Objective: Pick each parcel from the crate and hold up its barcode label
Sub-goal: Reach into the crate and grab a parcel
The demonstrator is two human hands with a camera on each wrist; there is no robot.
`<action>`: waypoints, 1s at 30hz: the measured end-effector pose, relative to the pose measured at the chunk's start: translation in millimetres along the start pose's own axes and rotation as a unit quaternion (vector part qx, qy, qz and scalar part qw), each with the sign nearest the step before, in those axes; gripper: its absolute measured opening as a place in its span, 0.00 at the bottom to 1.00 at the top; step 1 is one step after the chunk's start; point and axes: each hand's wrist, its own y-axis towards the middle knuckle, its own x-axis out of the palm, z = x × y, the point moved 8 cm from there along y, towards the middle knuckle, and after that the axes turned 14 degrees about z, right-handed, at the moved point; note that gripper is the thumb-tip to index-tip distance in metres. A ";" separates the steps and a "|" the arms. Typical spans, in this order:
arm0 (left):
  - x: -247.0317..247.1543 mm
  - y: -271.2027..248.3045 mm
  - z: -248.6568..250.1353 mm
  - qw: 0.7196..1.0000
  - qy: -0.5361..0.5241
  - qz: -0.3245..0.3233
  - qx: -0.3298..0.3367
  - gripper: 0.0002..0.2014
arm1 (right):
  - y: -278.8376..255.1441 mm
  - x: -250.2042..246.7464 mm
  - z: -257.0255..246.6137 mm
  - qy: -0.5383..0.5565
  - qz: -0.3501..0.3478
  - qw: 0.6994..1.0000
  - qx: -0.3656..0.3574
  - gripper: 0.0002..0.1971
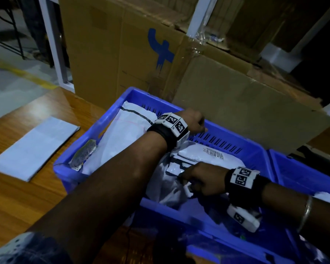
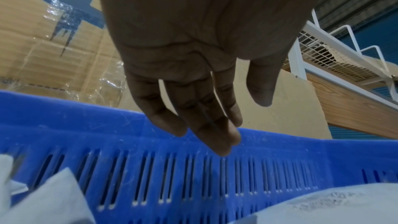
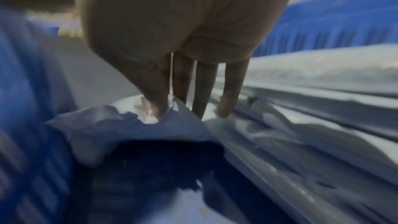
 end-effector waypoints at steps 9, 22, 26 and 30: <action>-0.9 -1.0 -0.7 1.000 -0.011 -0.001 -0.003 0.17 | -19.7 -48.8 12.3 0.237 0.128 0.961 0.063 0.10; -14.4 4.6 -10.1 0.992 -0.118 0.029 -0.035 0.17 | -52.3 -95.5 73.8 0.520 0.241 0.775 0.268 0.17; -13.3 5.4 -9.1 0.964 -0.251 0.056 -0.073 0.18 | -68.2 -109.1 91.8 0.573 0.313 0.703 0.280 0.16; -12.3 3.5 -2.6 0.888 -0.434 0.059 -0.136 0.26 | -77.1 -107.7 104.4 0.608 0.358 0.644 0.295 0.16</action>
